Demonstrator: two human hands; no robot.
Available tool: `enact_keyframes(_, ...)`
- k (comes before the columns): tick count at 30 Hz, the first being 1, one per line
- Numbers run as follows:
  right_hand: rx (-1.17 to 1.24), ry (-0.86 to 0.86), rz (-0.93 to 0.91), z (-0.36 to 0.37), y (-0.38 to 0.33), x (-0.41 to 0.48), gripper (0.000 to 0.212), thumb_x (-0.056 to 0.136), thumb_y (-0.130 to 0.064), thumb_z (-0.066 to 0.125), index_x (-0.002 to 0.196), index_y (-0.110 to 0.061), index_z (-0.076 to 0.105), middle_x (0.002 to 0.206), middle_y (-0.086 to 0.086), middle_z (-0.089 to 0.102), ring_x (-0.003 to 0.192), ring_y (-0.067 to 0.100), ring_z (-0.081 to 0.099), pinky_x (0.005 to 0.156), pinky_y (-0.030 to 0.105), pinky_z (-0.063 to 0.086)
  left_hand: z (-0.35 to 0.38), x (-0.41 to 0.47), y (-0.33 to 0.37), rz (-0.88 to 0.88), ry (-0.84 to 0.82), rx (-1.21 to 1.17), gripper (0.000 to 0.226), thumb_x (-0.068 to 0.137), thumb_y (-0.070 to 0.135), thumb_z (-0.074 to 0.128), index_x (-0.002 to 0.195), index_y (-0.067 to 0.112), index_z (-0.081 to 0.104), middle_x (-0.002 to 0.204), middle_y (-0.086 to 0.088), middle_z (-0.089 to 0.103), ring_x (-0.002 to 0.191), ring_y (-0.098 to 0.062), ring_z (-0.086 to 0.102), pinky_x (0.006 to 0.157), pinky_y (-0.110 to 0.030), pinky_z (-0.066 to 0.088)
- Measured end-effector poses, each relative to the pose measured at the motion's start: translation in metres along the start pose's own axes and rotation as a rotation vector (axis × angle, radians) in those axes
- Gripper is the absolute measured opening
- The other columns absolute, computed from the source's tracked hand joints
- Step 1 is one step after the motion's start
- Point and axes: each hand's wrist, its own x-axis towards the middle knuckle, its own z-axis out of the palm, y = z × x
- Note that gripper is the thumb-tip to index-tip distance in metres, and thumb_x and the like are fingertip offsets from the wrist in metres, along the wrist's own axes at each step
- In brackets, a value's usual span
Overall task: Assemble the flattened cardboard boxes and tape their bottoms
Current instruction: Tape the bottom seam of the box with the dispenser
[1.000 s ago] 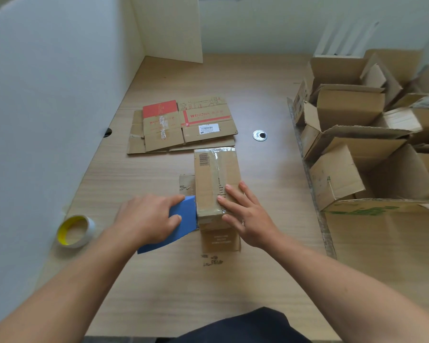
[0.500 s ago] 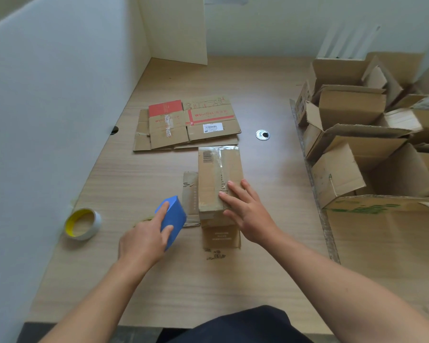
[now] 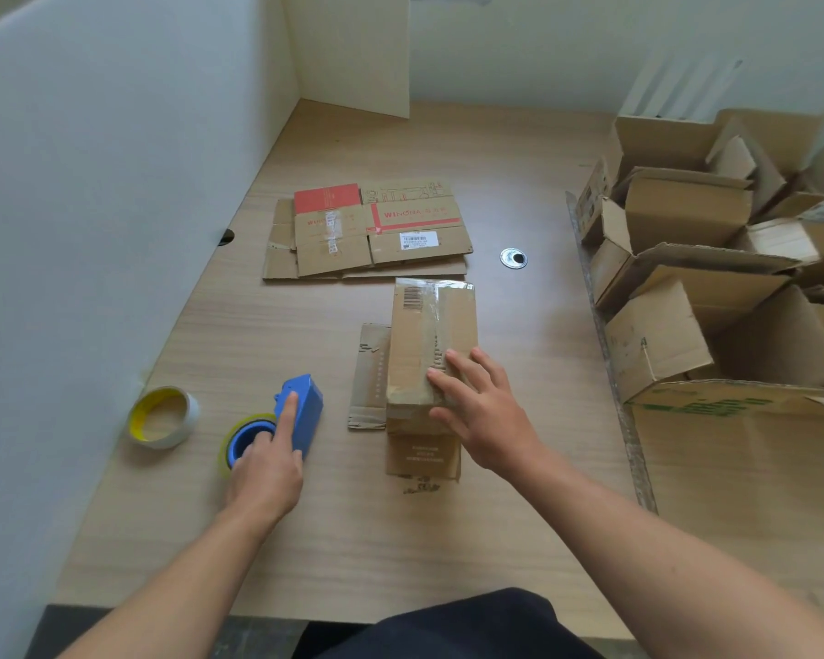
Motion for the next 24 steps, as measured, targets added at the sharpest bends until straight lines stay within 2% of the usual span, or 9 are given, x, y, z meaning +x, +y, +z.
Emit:
enact_keyframes(6, 0.003, 0.019, -0.002, 0.001, -0.001, 0.000, 0.048, 0.095, -0.034, 0.065, 0.142, -0.029, 0.055, 0.156, -0.003, 0.039, 0.149, 0.028, 0.018, 0.112, 0.045, 0.036, 0.000, -0.002, 0.000, 0.027, -0.081, -0.034, 0.085, 0.099, 0.043, 0.047, 0.150, 0.046, -0.021, 0.103, -0.008, 0.052, 0.091, -0.024, 0.056, 0.079, -0.039, 0.050)
enact_keyframes(10, 0.058, 0.018, 0.024, 0.000, 0.001, 0.002, 0.056, 0.094, -0.032, 0.067, 0.146, -0.027, 0.049, 0.158, -0.005, 0.034, 0.150, 0.024, 0.016, 0.119, 0.036, 0.025, -0.016, -0.004, 0.019, 0.048, 0.025, 0.100, 0.071, 0.098, 0.047, 0.047, 0.158, 0.030, 0.013, 0.142, -0.011, 0.044, 0.129, -0.029, 0.043, 0.103, -0.039, 0.040)
enact_keyframes(12, 0.149, 0.004, 0.037, 0.000, 0.001, 0.001, 0.061, 0.093, -0.027, 0.069, 0.148, -0.024, 0.045, 0.161, -0.002, 0.028, 0.151, 0.021, 0.013, 0.122, 0.022, 0.010, -0.022, -0.009, 0.038, 0.207, 0.086, -0.116, 0.067, 0.097, 0.044, 0.054, 0.156, 0.024, 0.027, 0.154, -0.005, 0.037, 0.141, -0.023, 0.033, 0.111, -0.034, 0.033)
enact_keyframes(14, 0.206, -0.005, 0.030, -0.001, 0.002, -0.001, 0.062, 0.092, -0.023, 0.070, 0.148, -0.022, 0.045, 0.162, -0.001, 0.023, 0.151, 0.018, 0.012, 0.116, 0.010, 0.000, -0.026, -0.013, 0.061, 0.375, 0.090, -0.356, 0.065, 0.095, 0.036, 0.063, 0.152, 0.019, 0.037, 0.153, 0.002, 0.040, 0.141, -0.015, 0.034, 0.113, -0.027, 0.029)
enact_keyframes(15, 0.218, -0.005, 0.023, -0.002, 0.002, -0.003, 0.062, 0.092, -0.022, 0.071, 0.148, -0.020, 0.046, 0.162, -0.001, 0.022, 0.151, 0.017, 0.011, 0.116, 0.011, 0.000, -0.026, -0.012, 0.071, 0.411, 0.087, -0.437, 0.064, 0.094, 0.032, 0.066, 0.151, 0.019, 0.040, 0.150, 0.004, 0.044, 0.138, -0.013, 0.039, 0.112, -0.026, 0.031)
enact_keyframes(17, 0.226, -0.023, 0.007, -0.003, 0.004, -0.005, 0.060, 0.092, -0.018, 0.071, 0.147, -0.018, 0.047, 0.162, -0.001, 0.021, 0.152, 0.019, 0.011, 0.123, 0.022, 0.008, -0.025, -0.009, 0.086, 0.385, 0.068, -0.568, 0.062, 0.093, 0.029, 0.067, 0.150, 0.021, 0.043, 0.142, 0.006, 0.052, 0.128, -0.008, 0.049, 0.104, -0.023, 0.042)
enact_keyframes(20, 0.223, -0.057, -0.031, -0.007, 0.010, -0.008, 0.057, 0.091, -0.012, 0.070, 0.145, -0.015, 0.050, 0.160, 0.001, 0.028, 0.152, 0.022, 0.015, 0.120, 0.041, 0.028, -0.023, -0.004, 0.095, 0.272, 0.044, -0.674, 0.054, 0.095, 0.029, 0.065, 0.146, 0.026, 0.048, 0.133, 0.011, 0.059, 0.116, -0.002, 0.055, 0.085, -0.003, 0.038)
enact_keyframes(22, 0.210, -0.060, -0.065, -0.012, 0.015, -0.008, 0.055, 0.091, -0.012, 0.071, 0.143, -0.013, 0.052, 0.158, 0.003, 0.033, 0.151, 0.024, 0.020, 0.115, 0.043, 0.037, -0.020, -0.003, 0.095, 0.215, 0.034, -0.684, 0.048, 0.096, 0.032, 0.062, 0.143, 0.031, 0.052, 0.132, 0.013, 0.062, 0.119, -0.004, 0.055, 0.090, -0.009, 0.039)
enact_keyframes(24, 0.173, -0.052, -0.104, -0.013, 0.017, -0.008, 0.053, 0.090, -0.013, 0.072, 0.141, -0.012, 0.055, 0.156, 0.007, 0.038, 0.149, 0.028, 0.025, 0.116, 0.043, 0.036, -0.014, -0.005, 0.095, 0.182, 0.023, -0.708, 0.045, 0.098, 0.034, 0.060, 0.142, 0.033, 0.053, 0.135, 0.013, 0.061, 0.120, -0.002, 0.053, 0.097, -0.018, 0.040)
